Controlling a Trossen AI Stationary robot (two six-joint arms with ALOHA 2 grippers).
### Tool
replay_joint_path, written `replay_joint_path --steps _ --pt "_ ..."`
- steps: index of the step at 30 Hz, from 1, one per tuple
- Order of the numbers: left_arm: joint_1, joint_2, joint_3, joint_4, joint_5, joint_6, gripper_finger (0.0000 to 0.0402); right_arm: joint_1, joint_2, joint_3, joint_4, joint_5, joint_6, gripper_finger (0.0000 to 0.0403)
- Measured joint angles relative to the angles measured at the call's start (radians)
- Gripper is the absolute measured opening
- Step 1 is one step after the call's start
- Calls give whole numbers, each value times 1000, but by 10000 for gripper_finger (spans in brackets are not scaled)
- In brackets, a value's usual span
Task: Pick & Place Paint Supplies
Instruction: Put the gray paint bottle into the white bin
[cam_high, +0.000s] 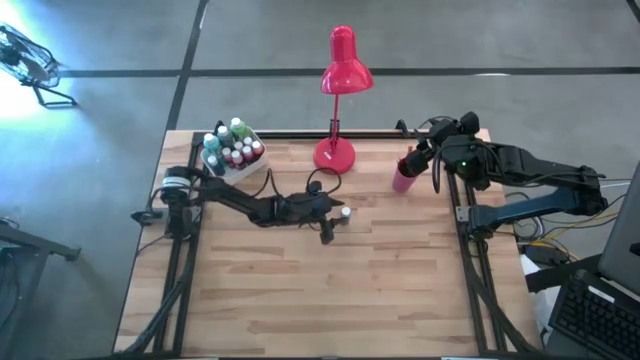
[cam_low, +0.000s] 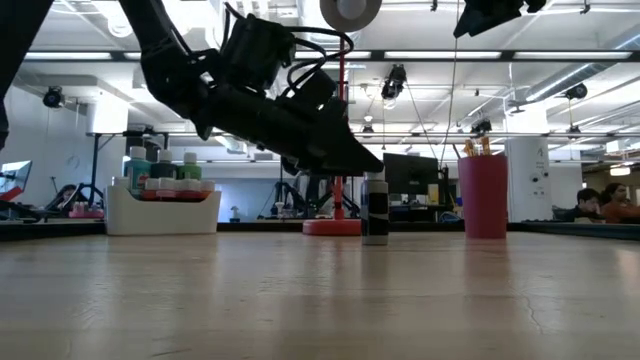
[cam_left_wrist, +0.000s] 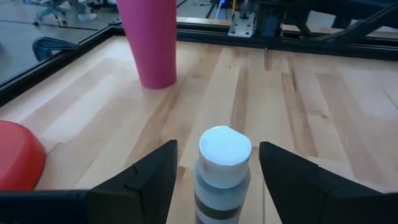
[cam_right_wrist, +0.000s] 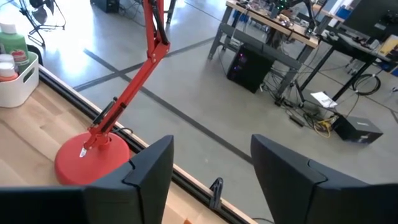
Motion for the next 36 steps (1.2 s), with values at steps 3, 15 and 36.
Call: replay_joint_path --steps 3,15,36 --pt "7 2 0 0 20 -3 232 -1 0 0 0 0 0 214" --pt "22 2 15 0 39 -14 147 0 0 0 6 27 -25 198" --pt "23 1 13 -5 40 -13 109 0 0 0 5 26 -26 139"
